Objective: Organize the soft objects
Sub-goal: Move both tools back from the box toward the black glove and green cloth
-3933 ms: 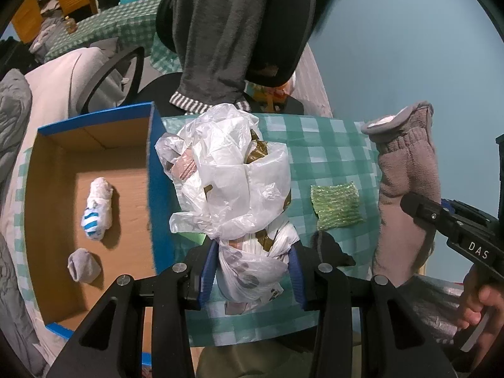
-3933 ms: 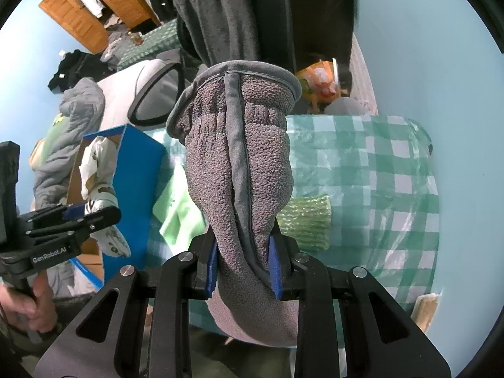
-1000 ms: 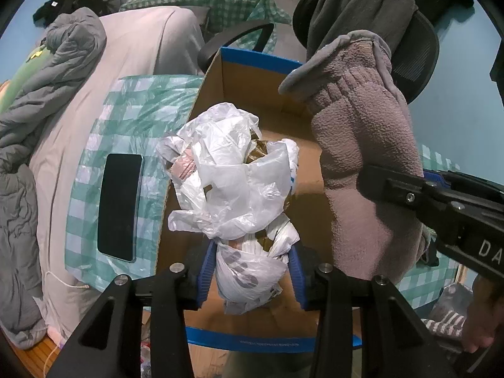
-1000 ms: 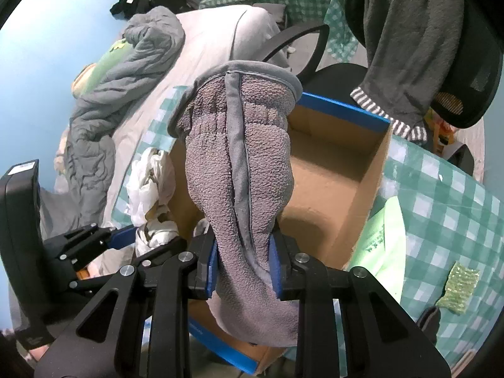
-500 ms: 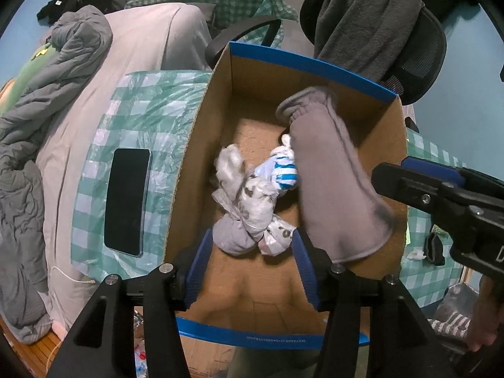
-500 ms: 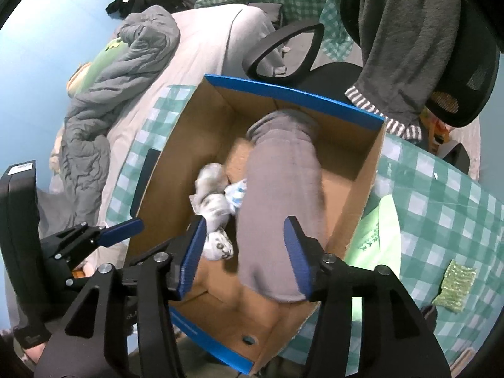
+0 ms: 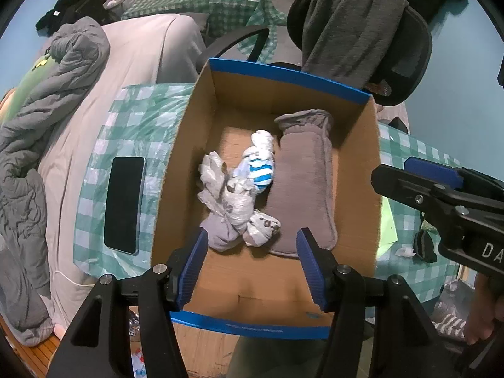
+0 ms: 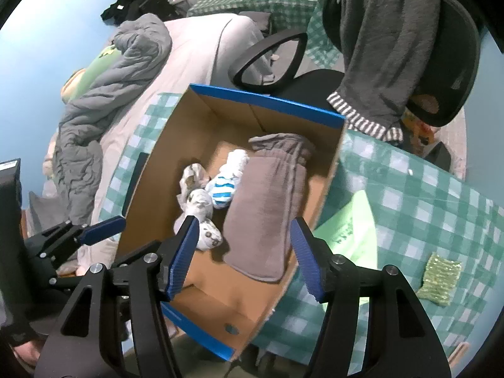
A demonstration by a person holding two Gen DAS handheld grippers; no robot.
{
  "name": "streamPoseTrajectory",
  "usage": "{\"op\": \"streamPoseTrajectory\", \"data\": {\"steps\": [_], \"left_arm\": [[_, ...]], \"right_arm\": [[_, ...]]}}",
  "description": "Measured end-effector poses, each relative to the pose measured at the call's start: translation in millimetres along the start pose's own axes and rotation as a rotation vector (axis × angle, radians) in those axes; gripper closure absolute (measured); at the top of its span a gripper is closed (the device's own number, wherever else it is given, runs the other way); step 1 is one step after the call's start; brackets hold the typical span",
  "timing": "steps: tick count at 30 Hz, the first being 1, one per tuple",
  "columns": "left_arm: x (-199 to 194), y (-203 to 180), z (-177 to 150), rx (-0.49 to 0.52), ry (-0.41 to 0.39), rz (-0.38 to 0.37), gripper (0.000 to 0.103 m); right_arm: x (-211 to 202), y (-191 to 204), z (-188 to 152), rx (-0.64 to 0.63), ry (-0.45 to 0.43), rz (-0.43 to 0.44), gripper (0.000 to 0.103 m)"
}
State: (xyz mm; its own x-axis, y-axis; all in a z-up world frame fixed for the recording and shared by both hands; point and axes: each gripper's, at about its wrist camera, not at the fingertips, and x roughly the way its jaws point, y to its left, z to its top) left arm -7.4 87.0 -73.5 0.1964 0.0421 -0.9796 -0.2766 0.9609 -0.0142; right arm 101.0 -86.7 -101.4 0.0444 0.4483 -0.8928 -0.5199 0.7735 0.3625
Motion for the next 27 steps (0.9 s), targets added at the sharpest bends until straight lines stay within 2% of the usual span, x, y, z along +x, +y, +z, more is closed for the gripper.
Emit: {"op": "streamPoseTrajectory", "data": {"steps": [2, 4, 27], "left_arm": [[-1, -4, -1, 0.003, 0.0, 0.0, 0.041], [-3, -9, -3, 0.004, 0.0, 0.0, 0.039], [-7, -87, -11, 0.12, 0.007, -0.03, 0.039]], "right_arm": [[-4, -2, -3, 0.001, -0.006, -0.009, 0.035], [-8, -7, -6, 0.004, -0.013, -0.016, 0.034], [-45, -73, -46, 0.105, -0.025, -0.081, 0.034]]}}
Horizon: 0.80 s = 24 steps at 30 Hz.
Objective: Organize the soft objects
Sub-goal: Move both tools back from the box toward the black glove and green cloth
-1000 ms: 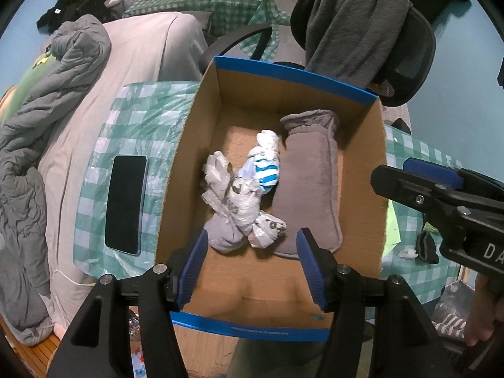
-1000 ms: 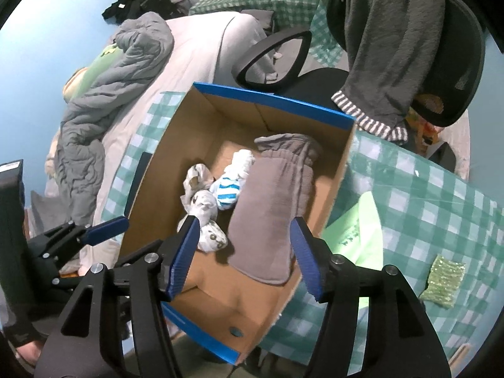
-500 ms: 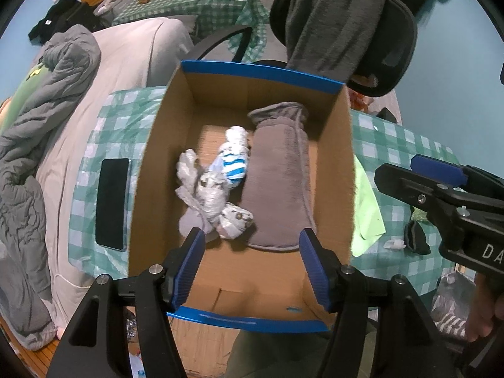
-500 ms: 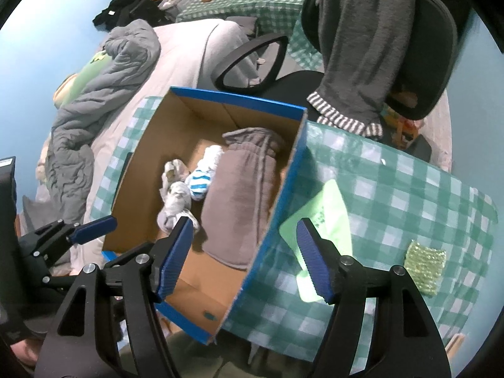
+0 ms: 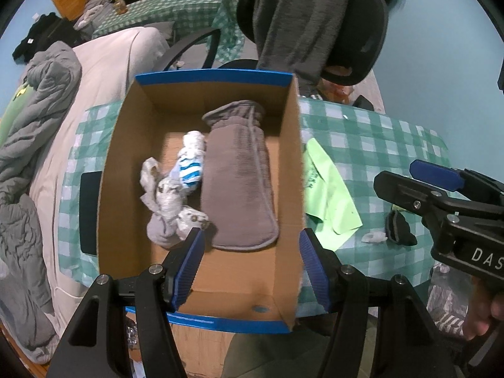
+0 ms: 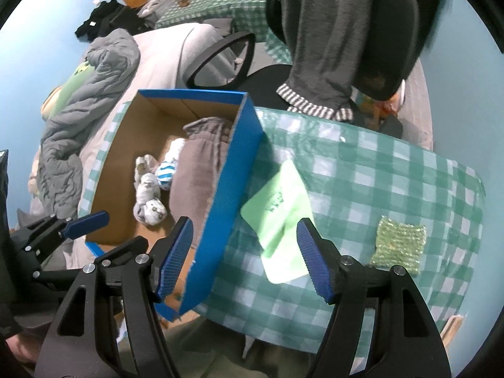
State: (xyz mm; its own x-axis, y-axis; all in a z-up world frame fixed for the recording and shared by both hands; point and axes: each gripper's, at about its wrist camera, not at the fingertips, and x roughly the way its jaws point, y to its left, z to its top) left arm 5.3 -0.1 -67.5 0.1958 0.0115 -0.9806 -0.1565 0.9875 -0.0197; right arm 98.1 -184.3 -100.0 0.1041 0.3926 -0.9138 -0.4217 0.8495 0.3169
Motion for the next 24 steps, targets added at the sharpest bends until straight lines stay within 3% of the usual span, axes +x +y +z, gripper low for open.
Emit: {"op": "streamPoseTrajectory", "data": {"steps": [24], "left_arm": [[19, -80, 0, 0.165, 0.058, -0.032, 0.039]], "right_arm": [[-21, -96, -48, 0.165, 0.005, -0.079, 0.033]]}}
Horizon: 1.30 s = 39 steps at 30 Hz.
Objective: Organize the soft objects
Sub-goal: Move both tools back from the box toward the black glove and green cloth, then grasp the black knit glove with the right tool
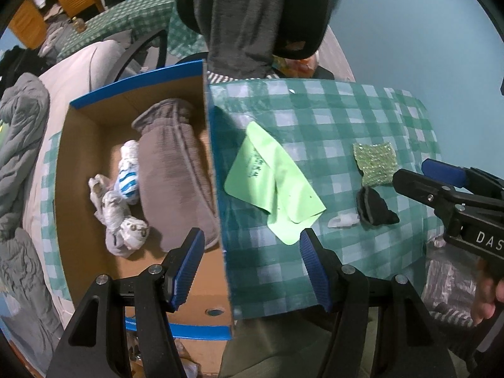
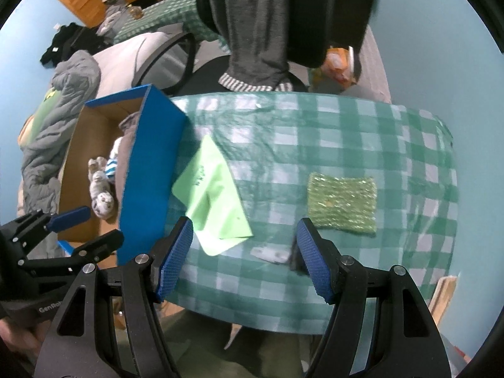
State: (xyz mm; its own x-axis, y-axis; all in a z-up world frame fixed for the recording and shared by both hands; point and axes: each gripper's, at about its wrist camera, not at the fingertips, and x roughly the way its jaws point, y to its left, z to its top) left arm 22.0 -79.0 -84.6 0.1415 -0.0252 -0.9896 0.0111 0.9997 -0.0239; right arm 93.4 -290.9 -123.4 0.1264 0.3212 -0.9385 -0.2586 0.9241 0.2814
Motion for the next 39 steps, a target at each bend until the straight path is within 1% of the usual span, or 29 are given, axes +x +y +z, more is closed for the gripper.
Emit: {"op": "streamPoseTrajectory", "data": {"steps": [10, 12, 14, 18, 29, 33, 36, 39], "left_arm": [[14, -25, 7, 0.056, 0.031, -0.012, 0.039], [20, -30, 9, 0.063, 0.041, -0.015, 0.037], [24, -34, 10, 0.067, 0.042, -0.018, 0.028], [32, -42, 13, 0.082, 0.049, -0.022, 0.028], [61, -47, 12, 0.066, 0.097, -0.024, 0.028], [73, -44, 10, 0.05, 0.121, -0.015, 0.028], [77, -39, 8, 0.04, 0.133, -0.004, 0.028], [79, -34, 6, 0.028, 0.138, 0.001, 0.028]], "right_arm": [[4, -45, -15, 0.067, 0.007, -0.03, 0.033], [7, -53, -19, 0.082, 0.011, -0.033, 0.034], [9, -59, -22, 0.093, 0.014, -0.034, 0.034], [16, -69, -29, 0.104, 0.022, -0.037, 0.034], [35, -80, -39, 0.11, 0.06, -0.038, 0.034], [44, -80, -42, 0.099, 0.079, -0.037, 0.033], [51, -78, -44, 0.089, 0.091, -0.038, 0.031], [57, -77, -43, 0.085, 0.101, -0.031, 0.031]]}}
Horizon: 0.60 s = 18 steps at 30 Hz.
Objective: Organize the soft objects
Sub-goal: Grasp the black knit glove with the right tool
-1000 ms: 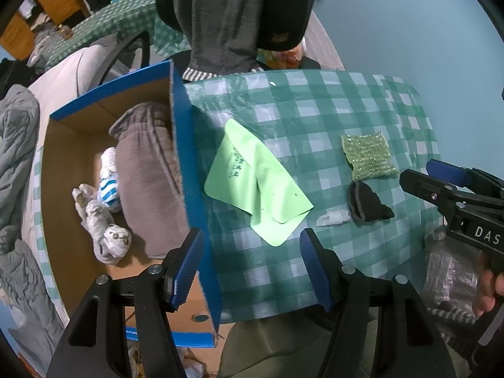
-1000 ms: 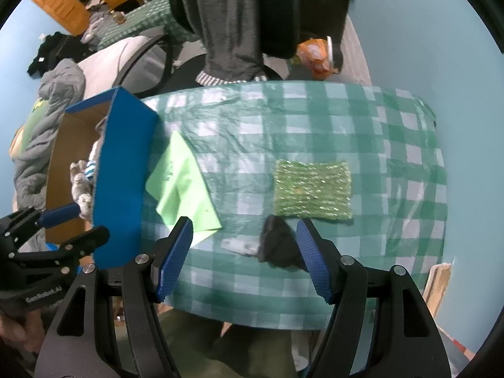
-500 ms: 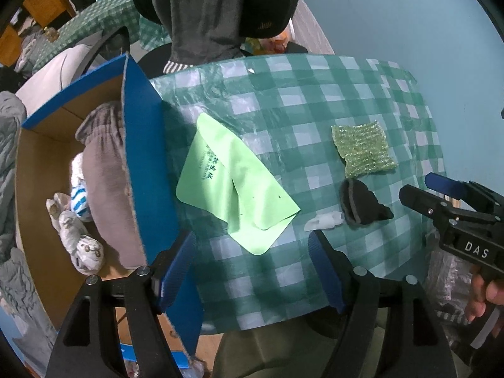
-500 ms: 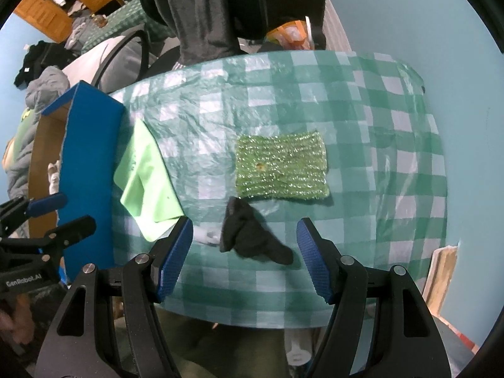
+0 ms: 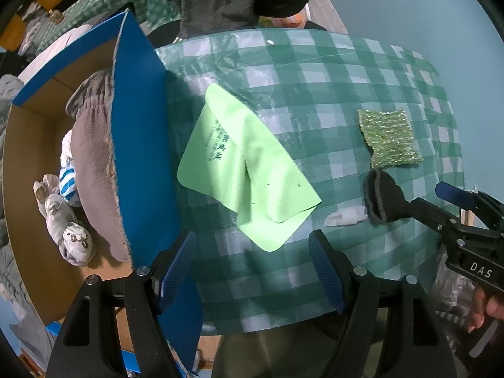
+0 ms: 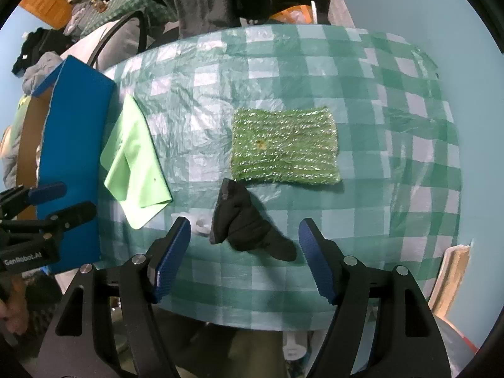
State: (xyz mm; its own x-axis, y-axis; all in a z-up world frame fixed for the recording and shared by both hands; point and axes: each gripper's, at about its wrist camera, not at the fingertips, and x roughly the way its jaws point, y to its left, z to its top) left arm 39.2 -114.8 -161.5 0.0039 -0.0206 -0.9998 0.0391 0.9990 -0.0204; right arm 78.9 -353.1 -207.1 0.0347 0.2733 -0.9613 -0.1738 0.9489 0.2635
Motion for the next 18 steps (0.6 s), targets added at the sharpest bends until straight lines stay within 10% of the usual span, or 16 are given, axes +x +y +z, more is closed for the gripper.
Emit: {"op": "streamPoseTrajectory", "data": {"steps": [18], "left_arm": [[6, 23, -4, -0.044, 0.0, 0.037, 0.027]], "right_arm": [[30, 5, 1, -0.066, 0.051, -0.036, 0.031]]}}
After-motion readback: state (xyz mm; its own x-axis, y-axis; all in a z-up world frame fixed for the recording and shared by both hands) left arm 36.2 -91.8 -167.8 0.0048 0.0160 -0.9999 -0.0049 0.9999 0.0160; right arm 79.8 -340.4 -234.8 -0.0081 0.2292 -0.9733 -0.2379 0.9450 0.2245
